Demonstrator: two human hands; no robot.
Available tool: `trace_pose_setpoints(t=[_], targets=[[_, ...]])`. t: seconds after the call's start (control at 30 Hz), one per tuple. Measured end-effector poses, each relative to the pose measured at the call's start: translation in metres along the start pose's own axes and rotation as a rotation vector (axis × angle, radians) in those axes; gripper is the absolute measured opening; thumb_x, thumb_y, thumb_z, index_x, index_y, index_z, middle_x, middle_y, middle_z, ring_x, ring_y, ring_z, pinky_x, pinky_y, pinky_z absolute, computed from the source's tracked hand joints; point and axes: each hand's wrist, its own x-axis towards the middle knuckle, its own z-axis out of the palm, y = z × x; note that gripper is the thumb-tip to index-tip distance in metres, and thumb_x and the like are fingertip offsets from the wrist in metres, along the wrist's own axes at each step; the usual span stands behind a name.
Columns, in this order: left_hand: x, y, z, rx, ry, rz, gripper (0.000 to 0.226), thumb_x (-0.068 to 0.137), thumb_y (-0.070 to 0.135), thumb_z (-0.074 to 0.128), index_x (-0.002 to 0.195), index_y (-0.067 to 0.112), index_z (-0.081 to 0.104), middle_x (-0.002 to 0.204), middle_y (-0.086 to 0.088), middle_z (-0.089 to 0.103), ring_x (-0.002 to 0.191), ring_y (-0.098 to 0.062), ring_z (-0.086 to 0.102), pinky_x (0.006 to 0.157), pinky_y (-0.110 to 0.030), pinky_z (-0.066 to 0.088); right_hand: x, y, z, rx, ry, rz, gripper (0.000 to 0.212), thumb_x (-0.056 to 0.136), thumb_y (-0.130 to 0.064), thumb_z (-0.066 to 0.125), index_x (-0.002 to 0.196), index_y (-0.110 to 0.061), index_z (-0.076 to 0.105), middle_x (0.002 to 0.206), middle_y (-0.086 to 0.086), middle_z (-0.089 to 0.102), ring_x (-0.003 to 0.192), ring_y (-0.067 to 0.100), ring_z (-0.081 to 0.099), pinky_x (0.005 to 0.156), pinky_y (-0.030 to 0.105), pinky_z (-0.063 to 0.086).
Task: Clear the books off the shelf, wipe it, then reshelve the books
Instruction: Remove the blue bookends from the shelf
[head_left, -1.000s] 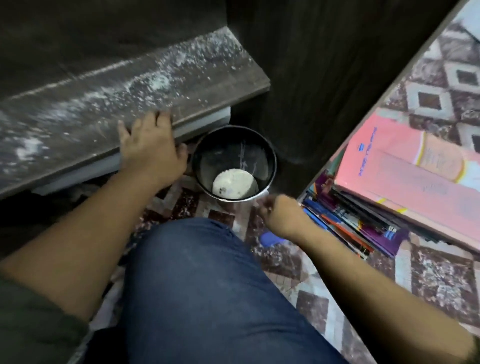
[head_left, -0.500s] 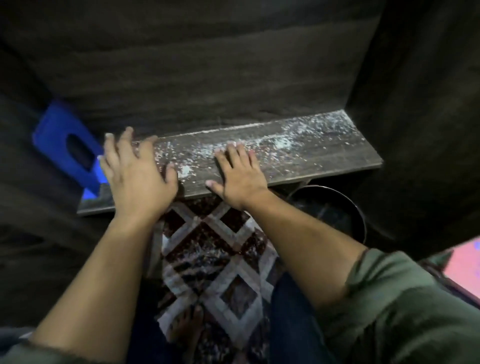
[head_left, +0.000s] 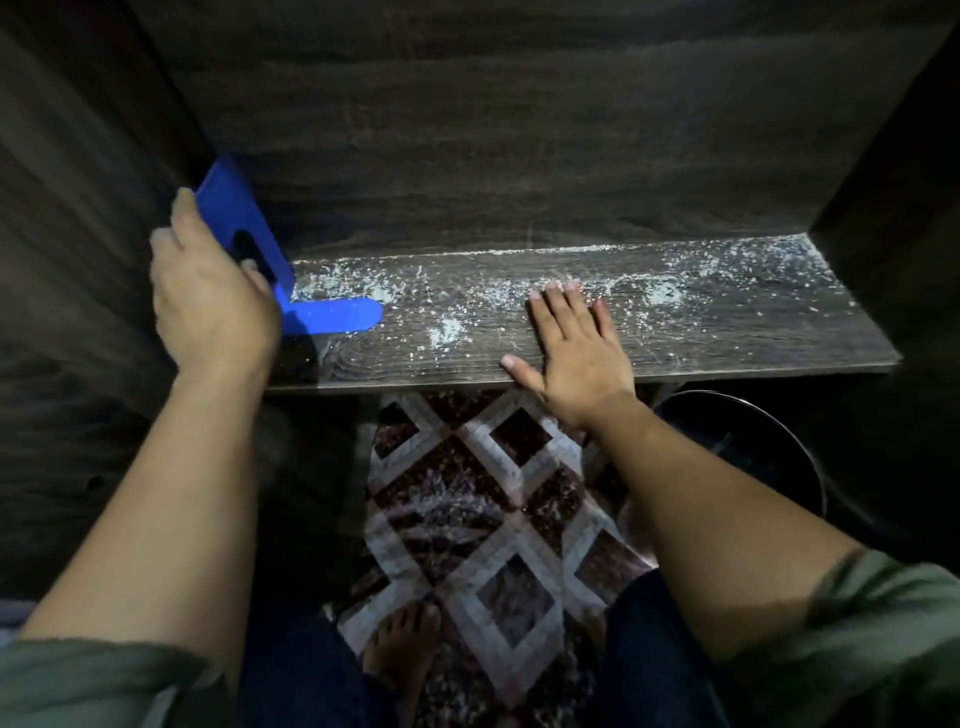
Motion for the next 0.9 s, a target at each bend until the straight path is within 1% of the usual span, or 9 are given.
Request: trace_pose_setpoints(t=[0.2,0.3,0.4,0.5,0.57,0.63,0.73,0.8,0.9], targets=[[-0.001,-0.003,-0.001,-0.182,0.154,0.047,0.038,0.09,0.016,0.048,0.127,0.018,0.054,0.122,-0.008,0.061,0.11,-0.03,0.056,0.097,-0.038,0.041,-0.001,0.001,-0.001,0.033,0.011,-0.017,0.085,0.089,-0.074,0.008,0.155,-0.02,-0.003,0.162,0.004,-0.006,0.147,0.019,-0.017,0.119,0.042,-0.011],[-0.008,0.019,-0.003,-0.291,0.152,0.211,0.036,0.088,0.016,0.048,0.122,0.019,0.06,0.118,-0.002,0.065,0.106,-0.023,0.06,0.095,-0.029,0.042,-0.001,0.002,-0.005,0.143,0.057,-0.014,0.08,0.092,-0.07,0.021,0.155,-0.022,0.005,0.162,0.005,-0.001,0.148,0.021,-0.012,0.119,0.04,-0.009],[-0.018,0.051,-0.003,-0.412,0.092,0.385,0.033,0.088,0.012,0.052,0.119,0.017,0.062,0.113,0.001,0.067,0.099,-0.019,0.062,0.091,-0.026,0.045,0.004,0.002,-0.025,0.388,0.236,0.056,0.074,0.095,-0.055,0.043,0.154,-0.021,0.014,0.162,0.006,0.009,0.149,0.022,0.003,0.12,0.039,0.003],[-0.033,0.081,0.008,-0.62,-0.042,0.448,0.025,0.087,0.012,0.057,0.11,0.021,0.063,0.103,0.013,0.065,0.087,-0.016,0.064,0.083,-0.037,0.053,0.006,0.002,-0.054,0.706,0.431,0.04,0.072,0.092,-0.032,0.061,0.151,-0.011,0.026,0.154,0.013,0.028,0.143,0.023,0.023,0.118,0.033,0.019],[-0.047,0.101,0.016,-0.752,-0.138,0.445,0.025,0.088,0.013,0.06,0.108,0.027,0.061,0.1,0.019,0.063,0.087,-0.012,0.065,0.079,-0.04,0.054,0.004,0.006,-0.066,0.832,0.498,0.011,0.063,0.088,-0.026,0.066,0.142,-0.007,0.039,0.139,0.011,0.047,0.129,0.021,0.043,0.11,0.033,0.034],[-0.061,0.116,0.022,-0.797,-0.178,0.46,0.028,0.089,0.013,0.06,0.115,0.023,0.059,0.106,0.016,0.062,0.089,-0.013,0.065,0.078,-0.039,0.054,-0.004,0.018,-0.075,0.905,0.525,0.07,0.04,0.085,-0.029,0.068,0.118,-0.012,0.053,0.105,0.001,0.064,0.093,0.014,0.058,0.085,0.035,0.049],[-0.082,0.127,0.04,-0.583,-0.277,0.52,0.06,0.092,0.021,0.059,0.146,0.009,0.035,0.144,-0.007,0.045,0.129,-0.023,0.046,0.109,-0.038,0.038,-0.024,0.047,-0.085,0.838,0.541,0.141,0.019,0.087,-0.026,0.067,0.093,-0.012,0.055,0.07,-0.01,0.052,0.062,0.007,0.044,0.063,0.028,0.041],[-0.1,0.128,0.055,-0.284,-0.449,0.54,0.077,0.096,0.034,0.052,0.155,0.011,0.008,0.161,-0.008,0.013,0.148,-0.023,0.011,0.12,-0.043,0.014,-0.045,0.067,-0.091,0.775,0.624,0.183,0.016,0.089,-0.021,0.063,0.088,-0.008,0.054,0.068,-0.003,0.049,0.063,0.012,0.042,0.064,0.034,0.04],[-0.131,0.129,0.077,0.025,-0.632,0.665,0.076,0.098,0.046,0.041,0.156,0.017,0.0,0.163,-0.003,-0.01,0.149,-0.023,-0.013,0.119,-0.051,-0.001,-0.083,0.093,-0.096,0.687,0.747,0.259,0.013,0.091,-0.017,0.059,0.095,-0.004,0.059,0.08,0.009,0.058,0.072,0.018,0.049,0.069,0.033,0.04]])
